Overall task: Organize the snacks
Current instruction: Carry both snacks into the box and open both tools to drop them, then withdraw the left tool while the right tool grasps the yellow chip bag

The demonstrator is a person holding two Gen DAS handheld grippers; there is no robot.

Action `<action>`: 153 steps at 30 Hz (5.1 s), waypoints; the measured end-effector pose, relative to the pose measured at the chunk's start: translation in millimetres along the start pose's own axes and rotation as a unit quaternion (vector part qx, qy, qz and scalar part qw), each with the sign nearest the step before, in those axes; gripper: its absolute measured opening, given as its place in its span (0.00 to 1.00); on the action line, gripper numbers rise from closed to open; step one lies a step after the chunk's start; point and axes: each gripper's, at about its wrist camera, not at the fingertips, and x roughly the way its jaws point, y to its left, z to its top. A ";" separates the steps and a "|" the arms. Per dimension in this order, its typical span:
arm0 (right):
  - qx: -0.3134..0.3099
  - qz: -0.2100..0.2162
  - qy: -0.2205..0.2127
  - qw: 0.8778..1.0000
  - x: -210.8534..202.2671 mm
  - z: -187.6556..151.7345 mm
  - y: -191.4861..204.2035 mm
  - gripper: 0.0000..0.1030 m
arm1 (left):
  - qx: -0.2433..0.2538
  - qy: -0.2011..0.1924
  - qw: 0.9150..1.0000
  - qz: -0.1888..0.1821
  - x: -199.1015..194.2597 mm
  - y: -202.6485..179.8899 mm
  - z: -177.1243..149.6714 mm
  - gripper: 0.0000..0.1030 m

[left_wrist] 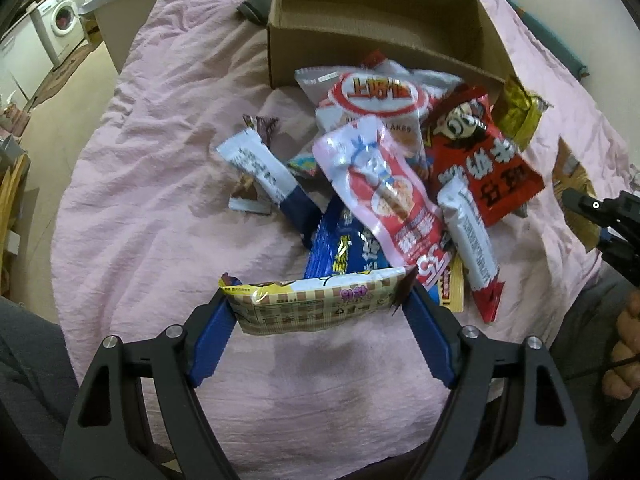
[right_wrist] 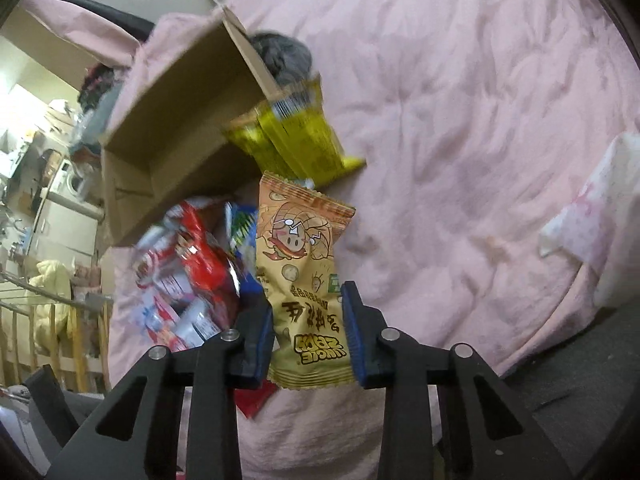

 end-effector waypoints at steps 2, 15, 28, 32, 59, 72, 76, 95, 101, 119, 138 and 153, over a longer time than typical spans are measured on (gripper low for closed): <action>-0.013 0.000 -0.015 1.000 -5.1 -0.7 6.2 0.32 | -0.001 -0.008 1.000 0.004 -5.6 1.1 5.9 0.76; -0.087 0.000 -0.076 0.993 -33.7 36.2 38.9 0.32 | 0.008 -0.059 0.998 0.019 -47.3 3.6 80.6 0.76; -0.118 0.026 -0.082 0.989 -2.0 108.0 81.8 0.32 | 0.023 -0.098 0.995 0.012 -56.1 -9.1 183.7 0.76; -0.129 0.025 -0.073 0.989 23.6 126.5 95.9 0.32 | 0.033 -0.101 0.994 0.015 -44.5 -14.8 203.9 0.76; -0.185 -0.017 -0.021 0.982 126.6 150.2 115.9 0.32 | 0.070 -0.089 0.993 0.016 44.6 -31.7 229.4 0.76; -0.177 0.016 -0.019 0.984 122.1 149.6 112.6 0.50 | 0.065 -0.101 0.993 0.021 41.5 -35.2 230.1 0.94; -0.178 0.035 -0.036 0.983 115.0 149.4 112.7 0.68 | 0.061 -0.099 0.993 0.018 40.5 -34.5 230.4 0.94; -0.150 0.062 -0.063 0.985 85.5 155.4 99.3 0.93 | 0.030 -0.137 0.990 0.012 16.8 -31.6 226.7 0.95; -0.144 0.068 -0.078 0.984 60.4 144.8 96.1 0.93 | 0.031 -0.160 0.987 0.012 -1.5 -34.2 218.6 1.00; -0.107 0.054 -0.088 0.989 15.9 108.4 63.4 0.93 | 0.029 -0.167 0.985 0.020 -37.1 -15.9 176.3 1.00; -0.112 0.032 -0.075 0.990 1.4 73.6 42.5 0.93 | 0.027 -0.140 0.989 0.034 -51.6 5.6 110.0 1.00; -0.050 -0.027 -0.010 0.998 28.5 79.5 -4.3 0.93 | -0.011 -0.114 0.993 0.041 -41.1 33.8 95.6 1.00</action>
